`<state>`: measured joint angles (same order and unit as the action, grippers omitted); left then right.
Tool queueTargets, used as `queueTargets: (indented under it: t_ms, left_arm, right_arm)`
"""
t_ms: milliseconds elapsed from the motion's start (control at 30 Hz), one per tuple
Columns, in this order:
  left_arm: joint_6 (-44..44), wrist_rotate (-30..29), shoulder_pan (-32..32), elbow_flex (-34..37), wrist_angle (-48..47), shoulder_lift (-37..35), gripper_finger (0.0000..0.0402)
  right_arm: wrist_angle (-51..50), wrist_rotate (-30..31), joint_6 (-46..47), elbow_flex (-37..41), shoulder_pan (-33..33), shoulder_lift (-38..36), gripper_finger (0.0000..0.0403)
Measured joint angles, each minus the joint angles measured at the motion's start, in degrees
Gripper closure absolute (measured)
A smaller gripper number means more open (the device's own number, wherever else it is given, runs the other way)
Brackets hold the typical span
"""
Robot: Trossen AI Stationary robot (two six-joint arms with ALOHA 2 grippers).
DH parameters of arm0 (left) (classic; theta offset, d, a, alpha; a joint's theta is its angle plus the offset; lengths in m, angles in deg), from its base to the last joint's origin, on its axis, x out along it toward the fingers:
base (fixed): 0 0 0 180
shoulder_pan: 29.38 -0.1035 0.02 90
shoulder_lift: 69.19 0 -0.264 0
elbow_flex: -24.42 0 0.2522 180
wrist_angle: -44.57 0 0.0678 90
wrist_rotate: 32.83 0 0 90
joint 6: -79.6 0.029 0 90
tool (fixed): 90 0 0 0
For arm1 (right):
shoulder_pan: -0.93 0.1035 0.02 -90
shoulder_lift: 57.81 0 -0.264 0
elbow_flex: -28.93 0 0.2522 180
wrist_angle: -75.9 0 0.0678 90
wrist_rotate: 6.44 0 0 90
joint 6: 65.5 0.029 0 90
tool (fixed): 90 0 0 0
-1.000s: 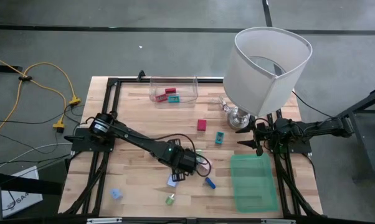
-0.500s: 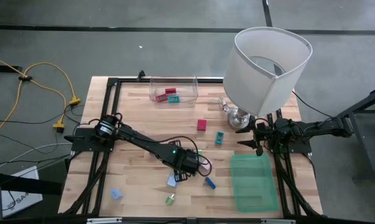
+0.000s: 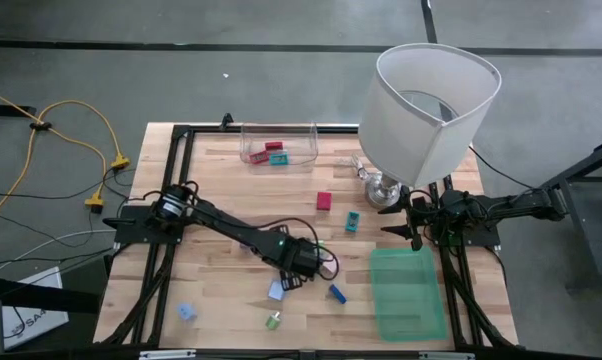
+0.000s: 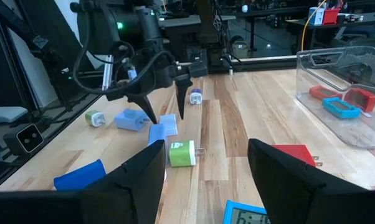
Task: Pick & Place Office items
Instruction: Put the white digital clock into the transparent bin
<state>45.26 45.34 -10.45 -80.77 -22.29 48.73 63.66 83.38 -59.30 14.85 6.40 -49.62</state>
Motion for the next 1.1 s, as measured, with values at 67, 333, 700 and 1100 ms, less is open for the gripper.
queueTargets:
  t_ms: [67,333,700,1100]
  left_arm:
    - [-0.2,0.2,-0.1,0.8,0.9,0.0,0.0163]
    - [-0.2,2.3,-0.9,4.1,4.4,0.0,0.0163]
    - [0.0,4.7,-2.1,5.9,6.9,-0.2,0.0163]
    - [1.3,5.4,-2.1,6.0,7.0,-0.2,0.0168]
  right_arm:
    - [0.0,0.0,0.0,0.0,0.0,0.0,0.0188]
    - [0.0,0.0,0.0,0.0,0.0,0.0,0.0188]
    - [0.0,0.0,0.0,0.0,0.0,0.0,0.0188]
    - [0.0,0.0,0.0,0.0,0.0,0.0,0.0188]
